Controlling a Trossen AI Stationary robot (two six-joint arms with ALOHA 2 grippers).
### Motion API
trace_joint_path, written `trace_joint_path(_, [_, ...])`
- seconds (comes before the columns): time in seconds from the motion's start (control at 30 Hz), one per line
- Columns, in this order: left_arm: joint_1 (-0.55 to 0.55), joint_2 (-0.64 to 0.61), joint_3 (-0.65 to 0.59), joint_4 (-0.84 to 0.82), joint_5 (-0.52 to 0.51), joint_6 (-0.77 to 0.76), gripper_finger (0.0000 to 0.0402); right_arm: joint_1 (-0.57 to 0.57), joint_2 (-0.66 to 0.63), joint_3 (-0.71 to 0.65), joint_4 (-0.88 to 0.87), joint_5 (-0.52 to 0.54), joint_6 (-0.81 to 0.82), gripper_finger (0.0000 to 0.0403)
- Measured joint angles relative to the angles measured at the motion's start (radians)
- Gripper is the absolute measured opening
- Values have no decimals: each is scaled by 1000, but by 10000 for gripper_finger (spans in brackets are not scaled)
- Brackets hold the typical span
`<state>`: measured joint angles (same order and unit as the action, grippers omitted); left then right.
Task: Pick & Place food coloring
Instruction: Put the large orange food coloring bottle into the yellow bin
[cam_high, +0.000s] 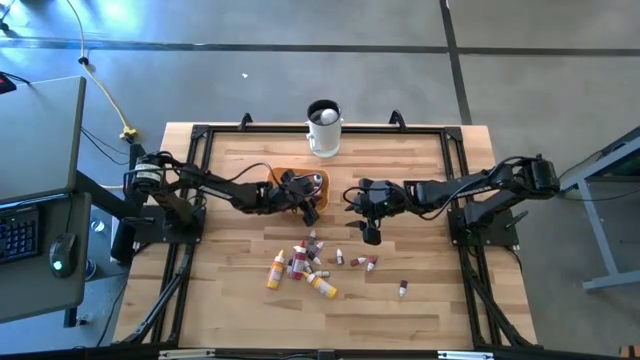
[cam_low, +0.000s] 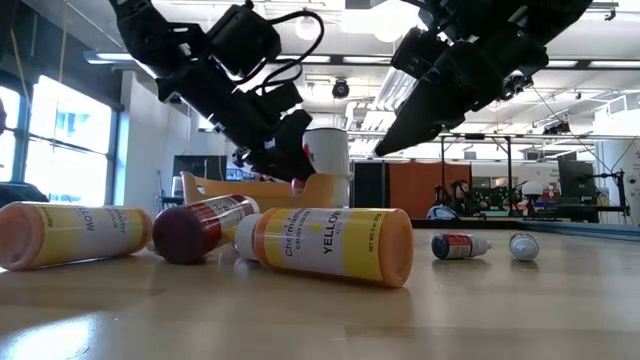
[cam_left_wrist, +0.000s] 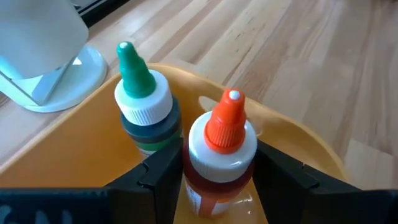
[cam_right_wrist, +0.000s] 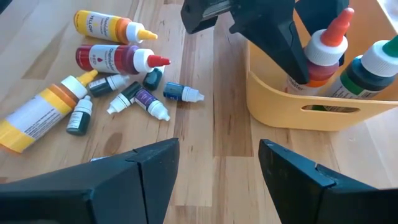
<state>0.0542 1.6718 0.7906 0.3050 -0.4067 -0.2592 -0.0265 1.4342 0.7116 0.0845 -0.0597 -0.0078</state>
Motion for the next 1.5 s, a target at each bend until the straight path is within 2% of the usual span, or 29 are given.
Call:
trace_joint_path(0.9, [14, 0, 0, -9, 20, 26, 178, 0, 1, 1, 4, 0, 0, 215])
trace_joint_path(1.23, [18, 0, -1, -9, -3, 19, 223, 0, 1, 1, 5, -13, 0, 215])
trace_joint_path(1.4, [18, 0, -1, -9, -27, 19, 225, 1, 1, 1, 5, -24, 0, 215])
trace_joint_path(1.5, [16, 0, -1, -9, 7, 18, 225, 1, 1, 1, 5, -24, 0, 215])
